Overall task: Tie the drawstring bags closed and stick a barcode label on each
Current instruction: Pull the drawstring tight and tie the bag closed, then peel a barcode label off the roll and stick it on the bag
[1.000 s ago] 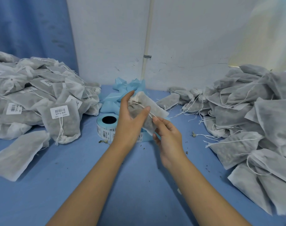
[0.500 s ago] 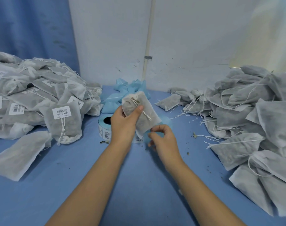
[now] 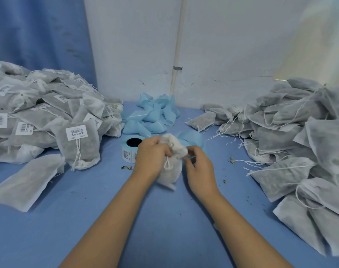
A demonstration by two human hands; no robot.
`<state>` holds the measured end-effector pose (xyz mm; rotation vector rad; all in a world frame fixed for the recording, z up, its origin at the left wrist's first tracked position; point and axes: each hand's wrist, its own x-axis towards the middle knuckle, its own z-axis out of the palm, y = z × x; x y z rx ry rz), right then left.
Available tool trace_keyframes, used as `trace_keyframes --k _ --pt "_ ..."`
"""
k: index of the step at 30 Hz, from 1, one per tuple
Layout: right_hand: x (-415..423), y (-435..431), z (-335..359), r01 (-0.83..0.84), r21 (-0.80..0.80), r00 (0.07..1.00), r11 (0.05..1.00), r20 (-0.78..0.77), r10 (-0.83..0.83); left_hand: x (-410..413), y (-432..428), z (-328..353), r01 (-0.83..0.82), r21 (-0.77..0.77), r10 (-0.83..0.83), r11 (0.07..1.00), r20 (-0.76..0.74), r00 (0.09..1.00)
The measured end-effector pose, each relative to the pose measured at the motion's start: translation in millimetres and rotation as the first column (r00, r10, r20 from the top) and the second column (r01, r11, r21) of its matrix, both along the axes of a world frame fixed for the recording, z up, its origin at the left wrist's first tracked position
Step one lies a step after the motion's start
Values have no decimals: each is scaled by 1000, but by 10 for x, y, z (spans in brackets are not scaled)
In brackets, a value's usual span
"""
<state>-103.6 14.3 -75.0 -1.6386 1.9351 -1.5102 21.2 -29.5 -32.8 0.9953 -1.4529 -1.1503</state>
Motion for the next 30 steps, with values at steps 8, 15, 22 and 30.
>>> trace_keyframes --k 8,15,22,30 --pt "-31 43 47 153 -128 980 980 -111 -168 19 -21 -266 -21 -241 126 970 431 894" --pt "-2 52 53 109 -163 993 981 56 -101 82 44 -251 72 -135 -46 988 188 981" --pt "56 40 -2 -86 -24 986 996 139 89 72 -3 -309 120 -131 -97 984 174 980" --pt "81 43 0 -40 -123 986 992 156 59 83 10 -339 111 -122 -92 986 151 984"
